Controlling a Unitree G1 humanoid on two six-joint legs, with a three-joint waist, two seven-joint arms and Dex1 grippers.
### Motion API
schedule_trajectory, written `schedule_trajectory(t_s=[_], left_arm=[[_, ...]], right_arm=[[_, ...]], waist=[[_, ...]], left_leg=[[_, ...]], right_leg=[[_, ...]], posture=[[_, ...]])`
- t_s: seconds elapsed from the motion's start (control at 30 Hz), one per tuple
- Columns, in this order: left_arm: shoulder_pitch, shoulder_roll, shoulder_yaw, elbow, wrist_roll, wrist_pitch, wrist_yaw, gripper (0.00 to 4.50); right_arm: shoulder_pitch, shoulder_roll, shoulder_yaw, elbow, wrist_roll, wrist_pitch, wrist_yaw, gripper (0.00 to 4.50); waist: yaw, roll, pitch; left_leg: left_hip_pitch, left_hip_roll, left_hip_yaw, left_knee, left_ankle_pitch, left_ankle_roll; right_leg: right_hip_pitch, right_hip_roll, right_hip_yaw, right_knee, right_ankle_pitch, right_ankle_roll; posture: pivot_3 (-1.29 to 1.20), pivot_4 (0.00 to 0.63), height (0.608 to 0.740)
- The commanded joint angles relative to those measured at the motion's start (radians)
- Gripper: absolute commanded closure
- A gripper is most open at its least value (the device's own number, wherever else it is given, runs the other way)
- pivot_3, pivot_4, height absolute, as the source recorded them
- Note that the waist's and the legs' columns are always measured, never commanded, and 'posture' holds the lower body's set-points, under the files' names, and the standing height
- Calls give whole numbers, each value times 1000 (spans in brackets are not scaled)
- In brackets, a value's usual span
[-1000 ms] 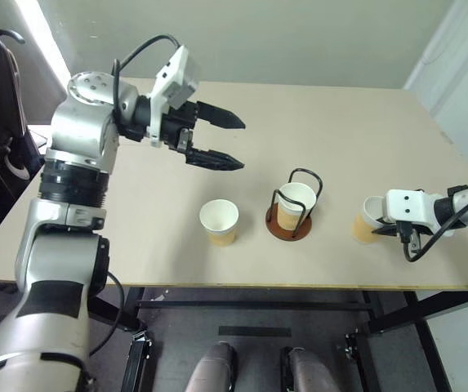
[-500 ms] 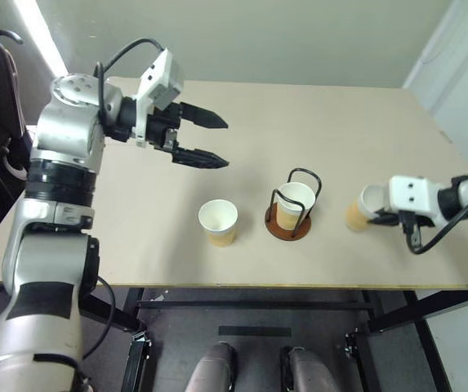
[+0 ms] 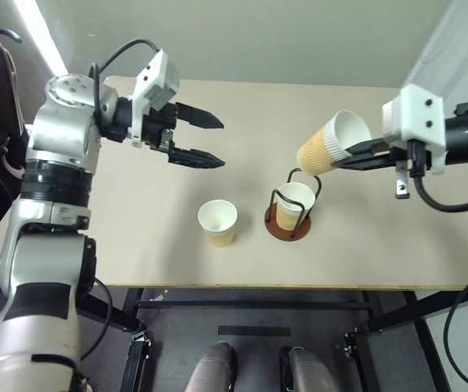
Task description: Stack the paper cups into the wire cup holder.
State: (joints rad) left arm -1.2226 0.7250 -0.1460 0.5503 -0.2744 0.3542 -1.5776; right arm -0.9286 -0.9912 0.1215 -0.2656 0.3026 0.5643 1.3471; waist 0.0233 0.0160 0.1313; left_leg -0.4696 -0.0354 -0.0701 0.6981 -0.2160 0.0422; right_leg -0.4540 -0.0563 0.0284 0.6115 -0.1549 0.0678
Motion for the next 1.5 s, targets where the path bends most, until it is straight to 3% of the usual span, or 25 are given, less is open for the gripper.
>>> schedule_trajectory(t_s=[0.03,0.77,1.13,1.5], left_arm=[[1,6,22,-35,-10,1,-19,0],[-15,63,-43,-140,-114,69,-37,0],[-108,103,-180,-118,-197,32,-37,0],[-153,98,-232,-83,-229,-1,-37,0]], right_arm=[[-12,7,26,-9,-12,-22,7,4468],[-13,60,112,111,-116,-169,44,4468],[-22,82,150,182,-177,-250,78,4468],[-12,91,173,208,-219,-302,108,4468]], waist=[[0,0,0],[-1,0,0],[-1,0,0],[-2,0,0]], left_leg=[[0,0,0,0,0,0],[0,0,-1,0,1,-1],[-1,0,-2,0,1,-1],[-1,0,-2,-1,1,-2]], right_leg=[[0,0,0,0,0,0],[0,0,0,0,0,0],[0,0,0,0,0,-1],[0,0,0,0,0,-1]], posture=[[0,150,740],[0,150,740],[0,150,740],[0,150,740]])
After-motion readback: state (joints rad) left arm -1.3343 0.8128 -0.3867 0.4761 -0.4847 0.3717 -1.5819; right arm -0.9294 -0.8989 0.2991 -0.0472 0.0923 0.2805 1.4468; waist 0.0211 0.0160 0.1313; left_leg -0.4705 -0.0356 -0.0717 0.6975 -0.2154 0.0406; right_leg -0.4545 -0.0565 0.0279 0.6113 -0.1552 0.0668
